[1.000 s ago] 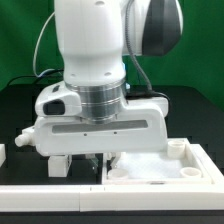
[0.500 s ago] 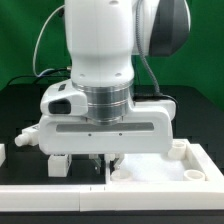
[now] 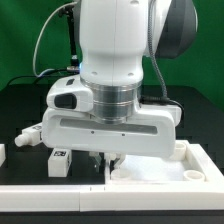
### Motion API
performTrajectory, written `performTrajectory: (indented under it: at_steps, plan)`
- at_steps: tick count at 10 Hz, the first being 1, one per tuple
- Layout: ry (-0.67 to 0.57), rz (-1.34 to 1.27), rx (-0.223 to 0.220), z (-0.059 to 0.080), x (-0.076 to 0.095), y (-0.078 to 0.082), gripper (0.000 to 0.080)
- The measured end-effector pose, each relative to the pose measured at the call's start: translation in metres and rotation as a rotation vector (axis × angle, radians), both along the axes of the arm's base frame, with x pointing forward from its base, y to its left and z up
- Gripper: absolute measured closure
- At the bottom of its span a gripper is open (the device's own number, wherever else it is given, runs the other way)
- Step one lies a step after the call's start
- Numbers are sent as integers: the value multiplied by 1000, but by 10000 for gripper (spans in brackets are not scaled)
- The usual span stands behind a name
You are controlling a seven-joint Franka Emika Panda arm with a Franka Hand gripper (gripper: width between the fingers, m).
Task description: Assemble one leg
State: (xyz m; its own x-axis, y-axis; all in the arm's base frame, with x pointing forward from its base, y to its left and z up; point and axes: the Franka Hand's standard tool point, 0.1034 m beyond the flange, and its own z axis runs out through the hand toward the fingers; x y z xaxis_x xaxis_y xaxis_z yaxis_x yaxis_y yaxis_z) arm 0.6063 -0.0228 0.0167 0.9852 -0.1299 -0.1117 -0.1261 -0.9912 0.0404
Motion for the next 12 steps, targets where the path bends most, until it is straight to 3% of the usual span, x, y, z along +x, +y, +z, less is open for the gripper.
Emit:
performTrajectory:
  at_steps: [2, 3, 4, 5, 6, 7, 8, 12]
  plan:
    - [2, 2, 2, 0, 0, 0, 735]
    - [3, 18, 4, 1, 0, 0, 546]
    - [13, 60, 12, 11, -4, 1, 546]
    - [15, 84, 19, 24, -10, 1, 359]
    - [16, 92, 29, 37, -22, 0, 231]
    - [21, 98, 38, 49, -39, 3, 231]
    - [14, 142, 42, 57, -52, 6, 166]
    - [8, 397, 67, 53, -54, 5, 151]
